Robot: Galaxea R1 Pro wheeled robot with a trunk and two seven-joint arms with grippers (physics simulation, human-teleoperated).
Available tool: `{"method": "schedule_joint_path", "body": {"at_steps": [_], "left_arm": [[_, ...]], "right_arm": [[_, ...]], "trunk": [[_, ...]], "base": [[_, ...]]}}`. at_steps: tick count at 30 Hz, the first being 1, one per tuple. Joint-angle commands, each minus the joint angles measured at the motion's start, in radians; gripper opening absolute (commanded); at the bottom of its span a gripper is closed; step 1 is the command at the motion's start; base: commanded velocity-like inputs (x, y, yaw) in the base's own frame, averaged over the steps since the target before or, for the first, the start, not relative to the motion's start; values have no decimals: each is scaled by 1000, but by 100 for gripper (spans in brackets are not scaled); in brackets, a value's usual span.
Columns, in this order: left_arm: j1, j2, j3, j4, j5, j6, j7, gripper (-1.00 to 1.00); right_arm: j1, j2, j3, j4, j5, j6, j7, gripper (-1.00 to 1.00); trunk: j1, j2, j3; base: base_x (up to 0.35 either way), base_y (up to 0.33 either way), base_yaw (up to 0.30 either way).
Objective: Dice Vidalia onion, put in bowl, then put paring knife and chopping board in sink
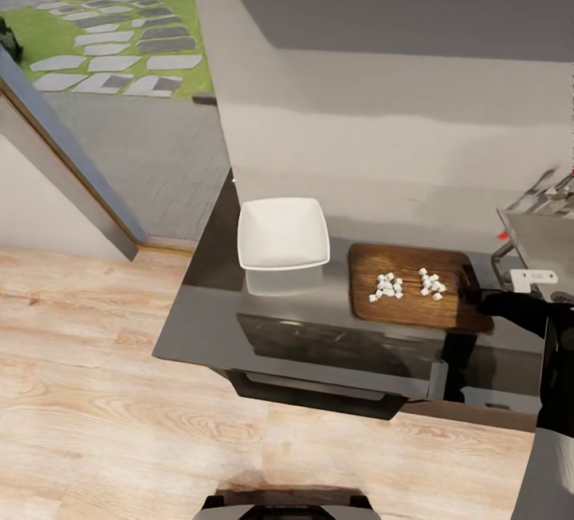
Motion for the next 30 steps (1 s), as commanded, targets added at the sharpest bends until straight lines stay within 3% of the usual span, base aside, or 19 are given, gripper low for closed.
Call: {"method": "schedule_joint_path", "body": {"at_steps": [1, 30], "left_arm": [[0, 2, -8, -2, 9, -3, 8, 100], [0, 1, -8, 5, 9, -2, 8, 100]], "right_arm": [[-1, 0, -1, -1, 16, 0, 10, -100], [-1, 0, -1, -1, 15, 1, 10, -100]], "trunk": [[1, -2, 0], [1, -2, 45]], "base": [[0, 0, 0], [0, 0, 0]]}}
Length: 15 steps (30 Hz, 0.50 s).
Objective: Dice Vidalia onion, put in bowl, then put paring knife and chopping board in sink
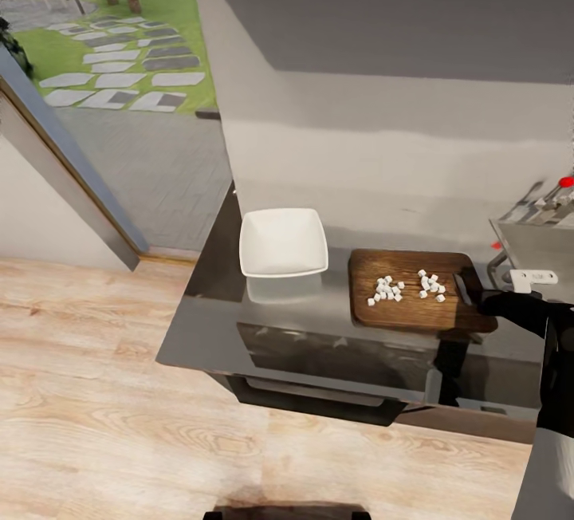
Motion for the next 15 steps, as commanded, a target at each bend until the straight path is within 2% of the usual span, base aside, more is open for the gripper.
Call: {"method": "schedule_joint_path", "body": {"at_steps": [1, 15], "left_arm": [[0, 2, -8, -2, 9, -3, 8, 100], [0, 2, -9, -2, 9, -3, 8, 100]], "right_arm": [[-1, 0, -1, -1, 10, 3, 10, -100], [-1, 0, -1, -1, 10, 2, 10, -100]], "trunk": [[1, -2, 0], [1, -2, 22]], "base": [[0, 0, 0], [0, 0, 0]]}}
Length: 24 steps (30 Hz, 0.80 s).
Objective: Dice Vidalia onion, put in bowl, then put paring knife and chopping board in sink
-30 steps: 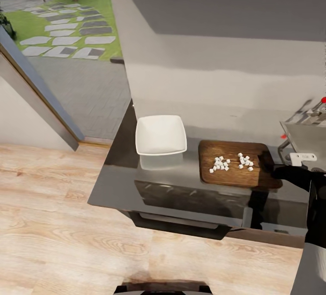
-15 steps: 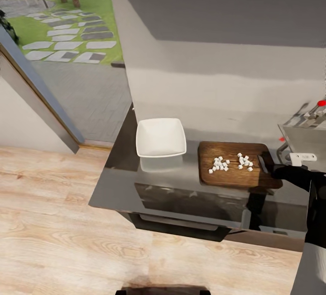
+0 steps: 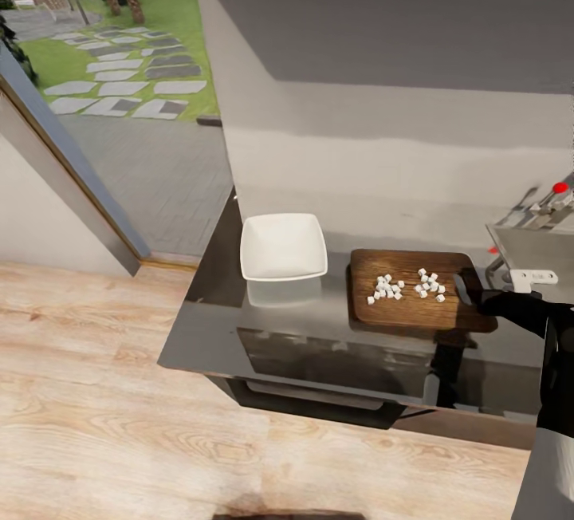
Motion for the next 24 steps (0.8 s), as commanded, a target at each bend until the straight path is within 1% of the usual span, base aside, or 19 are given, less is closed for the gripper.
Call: {"method": "schedule_joint_path", "body": {"at_steps": [1, 24], "left_arm": [[0, 2, -9, -2, 9, -3, 8, 100], [0, 2, -8, -2, 9, -3, 8, 100]], "right_arm": [[-1, 0, -1, -2, 9, 2, 10, -100], [-1, 0, -1, -1, 9, 2, 10, -100]], "trunk": [[1, -2, 0], [1, -2, 36]], "base": [[0, 0, 0], [0, 0, 0]]}}
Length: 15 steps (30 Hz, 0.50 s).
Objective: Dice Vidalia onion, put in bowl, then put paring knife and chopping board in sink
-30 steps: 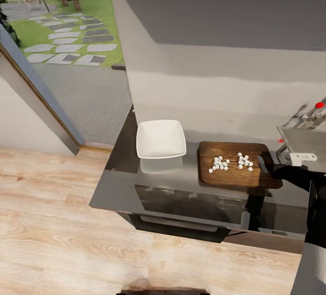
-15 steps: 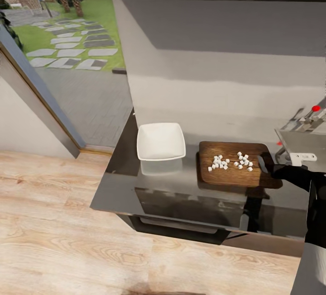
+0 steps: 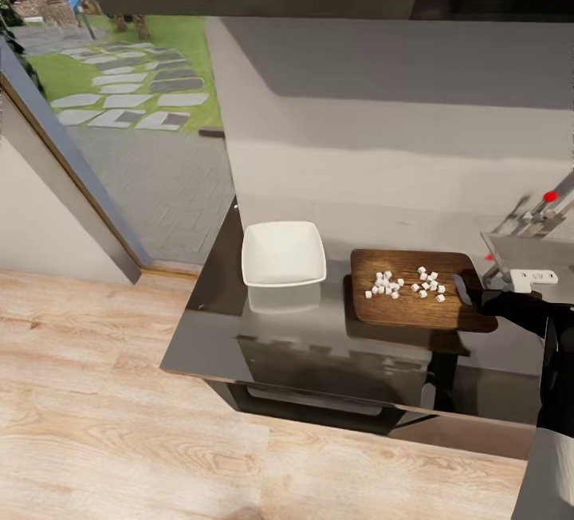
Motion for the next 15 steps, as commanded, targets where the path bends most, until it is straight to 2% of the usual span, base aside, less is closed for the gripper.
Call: {"method": "schedule_joint_path", "body": {"at_steps": [1, 6, 12, 15], "left_arm": [[0, 2, -9, -2, 9, -3, 8, 100], [0, 2, -9, -2, 9, -3, 8, 100], [0, 2, -9, -2, 9, -3, 8, 100], [0, 2, -9, -2, 9, -3, 8, 100]], "right_arm": [[-1, 0, -1, -1, 10, 3, 10, -100], [-1, 0, -1, -1, 10, 3, 10, -100], [-1, 0, -1, -1, 10, 3, 10, -100], [-1, 0, -1, -1, 10, 3, 10, -100]], "trunk": [[1, -2, 0], [1, -2, 8], [1, -2, 17], [1, -2, 22]], "base": [[0, 0, 0], [12, 17, 0], [114, 192, 0], [44, 56, 0]]}}
